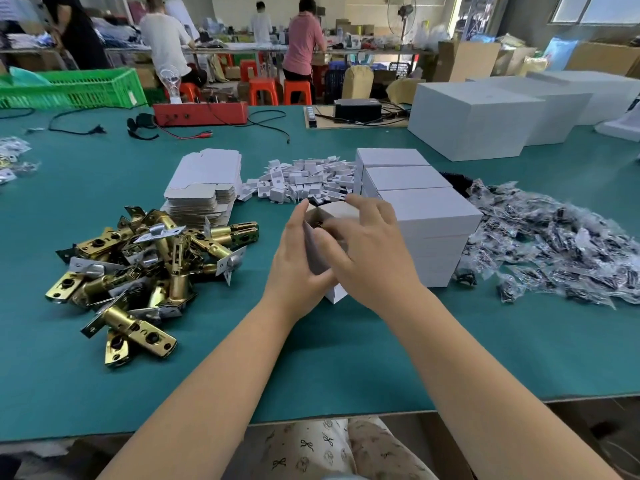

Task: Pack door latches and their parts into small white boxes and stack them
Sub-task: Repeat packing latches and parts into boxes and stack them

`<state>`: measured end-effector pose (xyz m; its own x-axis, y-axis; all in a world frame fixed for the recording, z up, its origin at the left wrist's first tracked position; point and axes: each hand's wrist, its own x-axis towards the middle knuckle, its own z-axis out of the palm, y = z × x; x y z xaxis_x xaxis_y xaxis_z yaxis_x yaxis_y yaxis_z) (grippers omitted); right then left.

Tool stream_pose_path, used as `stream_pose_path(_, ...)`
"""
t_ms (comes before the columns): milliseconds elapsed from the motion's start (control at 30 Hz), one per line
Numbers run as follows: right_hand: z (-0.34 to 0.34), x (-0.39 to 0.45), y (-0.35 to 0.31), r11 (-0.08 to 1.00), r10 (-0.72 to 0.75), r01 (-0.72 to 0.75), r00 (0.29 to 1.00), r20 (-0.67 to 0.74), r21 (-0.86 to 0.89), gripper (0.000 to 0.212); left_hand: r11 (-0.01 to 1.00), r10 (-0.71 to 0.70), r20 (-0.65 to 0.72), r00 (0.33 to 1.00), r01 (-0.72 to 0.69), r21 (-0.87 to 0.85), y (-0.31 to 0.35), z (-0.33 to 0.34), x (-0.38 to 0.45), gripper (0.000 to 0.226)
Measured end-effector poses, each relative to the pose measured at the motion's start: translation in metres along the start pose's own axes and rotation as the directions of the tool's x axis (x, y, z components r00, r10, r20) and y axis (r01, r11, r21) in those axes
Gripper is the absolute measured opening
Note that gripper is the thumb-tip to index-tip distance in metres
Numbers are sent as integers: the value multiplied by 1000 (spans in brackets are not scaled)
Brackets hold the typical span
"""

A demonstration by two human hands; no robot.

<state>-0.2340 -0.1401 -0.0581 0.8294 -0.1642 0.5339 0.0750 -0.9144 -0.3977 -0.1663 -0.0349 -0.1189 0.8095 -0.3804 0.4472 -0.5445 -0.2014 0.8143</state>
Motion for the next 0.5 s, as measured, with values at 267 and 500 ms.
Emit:
stream_pose_path(267, 20, -46, 6, 910, 189, -101, 964, -185, 401, 52, 996, 73, -149, 986, -66, 54, 8, -4, 0, 112)
stream_pose_path(500, 22, -37, 6, 887, 250, -160, 955, -158, 434, 62, 956, 265, -186, 946, -232, 182, 9, -21, 4, 44)
